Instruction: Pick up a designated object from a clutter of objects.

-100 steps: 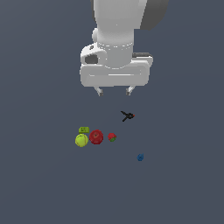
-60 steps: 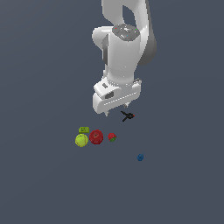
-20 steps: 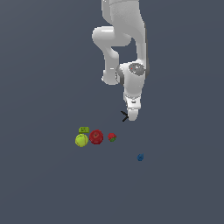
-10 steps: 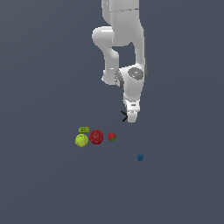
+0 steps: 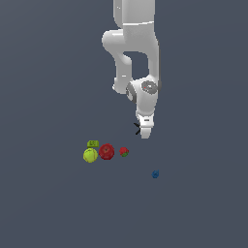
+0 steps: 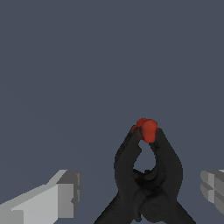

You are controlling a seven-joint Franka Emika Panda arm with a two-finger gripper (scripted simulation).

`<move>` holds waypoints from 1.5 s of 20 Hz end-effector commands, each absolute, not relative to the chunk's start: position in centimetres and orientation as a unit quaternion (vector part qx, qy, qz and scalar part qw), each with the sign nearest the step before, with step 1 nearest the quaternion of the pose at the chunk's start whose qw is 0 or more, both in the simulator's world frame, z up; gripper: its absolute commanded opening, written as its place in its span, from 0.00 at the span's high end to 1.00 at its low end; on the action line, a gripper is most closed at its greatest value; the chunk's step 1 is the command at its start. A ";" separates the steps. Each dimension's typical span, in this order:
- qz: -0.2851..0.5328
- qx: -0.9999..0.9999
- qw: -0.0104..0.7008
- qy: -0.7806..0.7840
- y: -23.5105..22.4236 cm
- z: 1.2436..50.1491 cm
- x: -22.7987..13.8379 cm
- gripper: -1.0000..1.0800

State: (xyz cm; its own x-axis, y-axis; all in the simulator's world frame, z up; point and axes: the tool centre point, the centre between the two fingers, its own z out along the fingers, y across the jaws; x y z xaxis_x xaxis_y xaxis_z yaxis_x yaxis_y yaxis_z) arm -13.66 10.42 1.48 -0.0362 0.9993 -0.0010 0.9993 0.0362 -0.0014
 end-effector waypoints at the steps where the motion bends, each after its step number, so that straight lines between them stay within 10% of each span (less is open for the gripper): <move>1: 0.000 -0.694 0.000 -0.720 10.5 1.3 -13.6 0.04; 2: 0.000 -0.694 0.000 -0.720 10.5 1.3 -13.6 1.00; 30: 0.000 -0.694 0.000 -0.720 10.4 7.4 -11.1 1.00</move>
State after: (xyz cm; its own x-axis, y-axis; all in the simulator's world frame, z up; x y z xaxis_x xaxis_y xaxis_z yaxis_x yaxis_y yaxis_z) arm -11.46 10.39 6.46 -0.0374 0.9993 -0.0006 0.9993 0.0374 -0.0012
